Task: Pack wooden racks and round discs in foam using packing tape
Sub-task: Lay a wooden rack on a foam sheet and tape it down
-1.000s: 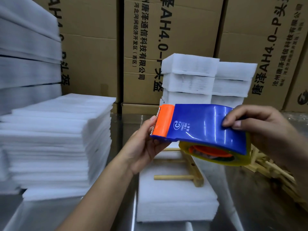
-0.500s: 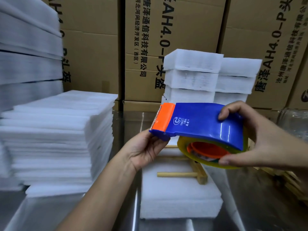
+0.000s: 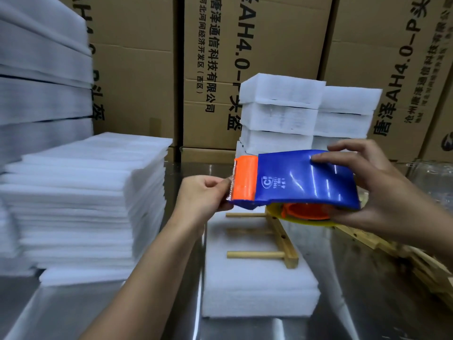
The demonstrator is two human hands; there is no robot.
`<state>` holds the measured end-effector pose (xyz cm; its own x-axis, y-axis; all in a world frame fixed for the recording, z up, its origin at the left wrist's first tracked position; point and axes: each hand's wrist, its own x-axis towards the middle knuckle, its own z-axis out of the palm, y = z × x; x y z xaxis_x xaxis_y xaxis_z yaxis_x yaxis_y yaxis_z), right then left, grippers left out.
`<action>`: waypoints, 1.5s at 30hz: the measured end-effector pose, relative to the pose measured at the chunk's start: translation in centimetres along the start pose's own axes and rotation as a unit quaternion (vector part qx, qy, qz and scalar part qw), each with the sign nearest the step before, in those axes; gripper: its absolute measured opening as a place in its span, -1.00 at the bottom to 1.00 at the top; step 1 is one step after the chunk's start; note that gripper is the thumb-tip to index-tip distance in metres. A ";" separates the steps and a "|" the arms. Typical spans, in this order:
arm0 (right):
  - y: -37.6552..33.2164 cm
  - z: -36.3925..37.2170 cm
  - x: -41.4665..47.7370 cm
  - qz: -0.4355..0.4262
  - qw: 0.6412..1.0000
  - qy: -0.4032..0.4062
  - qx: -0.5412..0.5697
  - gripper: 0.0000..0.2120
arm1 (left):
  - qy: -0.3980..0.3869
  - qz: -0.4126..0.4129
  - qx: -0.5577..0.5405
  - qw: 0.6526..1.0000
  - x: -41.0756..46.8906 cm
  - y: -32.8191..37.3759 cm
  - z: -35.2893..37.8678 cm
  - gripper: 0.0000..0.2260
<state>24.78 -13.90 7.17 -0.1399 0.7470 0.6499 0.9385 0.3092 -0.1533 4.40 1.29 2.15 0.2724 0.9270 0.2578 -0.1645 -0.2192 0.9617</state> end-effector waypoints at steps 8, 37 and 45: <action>9.3 -4.8 -1.7 0.072 0.995 0.005 0.063 -0.25 | 0.158 0.153 0.376 0.900 -2.6 1.2 -4.9 -0.66; 15.2 3.9 -7.9 0.198 0.950 -0.067 0.230 -0.28 | -0.075 -0.026 0.736 0.672 -3.9 -8.4 -3.5 -0.81; 13.1 3.5 -7.1 0.232 0.930 -0.088 0.270 -0.30 | -0.090 0.169 0.513 0.837 -1.8 -1.2 1.1 -0.42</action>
<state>36.96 -13.14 -2.05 0.1471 0.9442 0.2948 0.6223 0.1433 -0.7695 5.10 -0.49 0.67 0.5284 0.7190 0.4516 0.6142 -0.6909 0.3813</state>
